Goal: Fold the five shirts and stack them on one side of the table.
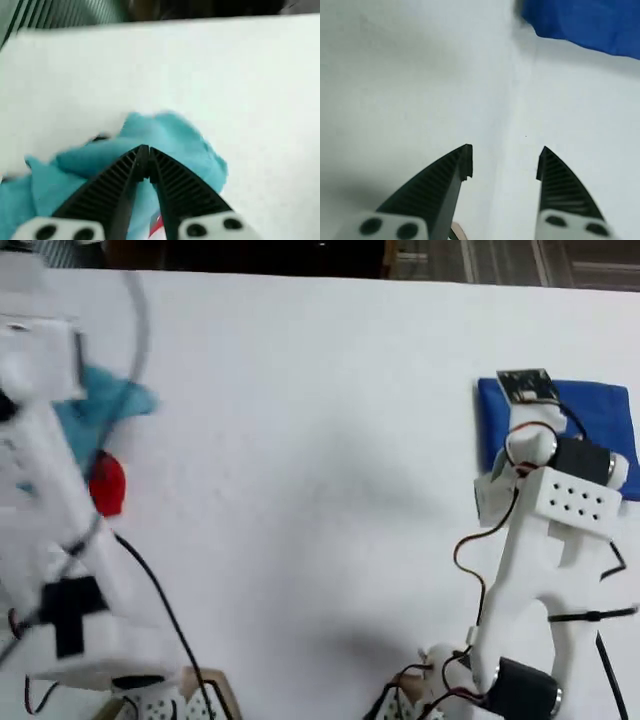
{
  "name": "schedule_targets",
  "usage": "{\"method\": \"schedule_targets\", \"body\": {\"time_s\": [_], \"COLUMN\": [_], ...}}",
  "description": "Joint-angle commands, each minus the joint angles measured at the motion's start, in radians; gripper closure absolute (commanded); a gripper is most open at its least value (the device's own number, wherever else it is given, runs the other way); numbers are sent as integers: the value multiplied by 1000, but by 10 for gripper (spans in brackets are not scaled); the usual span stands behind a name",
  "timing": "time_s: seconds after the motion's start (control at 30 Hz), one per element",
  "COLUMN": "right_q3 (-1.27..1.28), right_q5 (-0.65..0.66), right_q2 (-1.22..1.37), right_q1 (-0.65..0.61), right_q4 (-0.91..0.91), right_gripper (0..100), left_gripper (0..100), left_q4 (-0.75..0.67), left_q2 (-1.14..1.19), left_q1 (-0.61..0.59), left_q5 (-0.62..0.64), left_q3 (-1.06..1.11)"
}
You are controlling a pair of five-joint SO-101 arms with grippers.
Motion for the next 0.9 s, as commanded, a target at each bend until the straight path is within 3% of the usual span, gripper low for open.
{"method": "schedule_targets", "body": {"time_s": [0.0,0.27,0.37,0.47,0.6,0.7,0.87], "right_q3": [48,78,83,81,74,74,52], "right_q5": [-11,-3,-3,-2,-14,-127,-161], "right_q2": [-45,-45,-45,-47,-47,-36,-35], "right_q1": [70,193,180,101,-53,-162,-415], "right_q4": [-47,-64,-53,-42,-61,-113,-179], "right_gripper": [793,793,792,791,790,768,654], "left_gripper": [974,974,974,973,963,902,849], "left_q4": [11,-5,-25,14,14,12,-129], "left_q2": [-140,-157,-163,-163,-166,-160,-160], "left_q1": [198,499,503,354,60,-147,-431], "left_q5": [8,11,9,6,5,2,-84], "left_q3": [-38,-38,-45,-24,116,280,636]}}
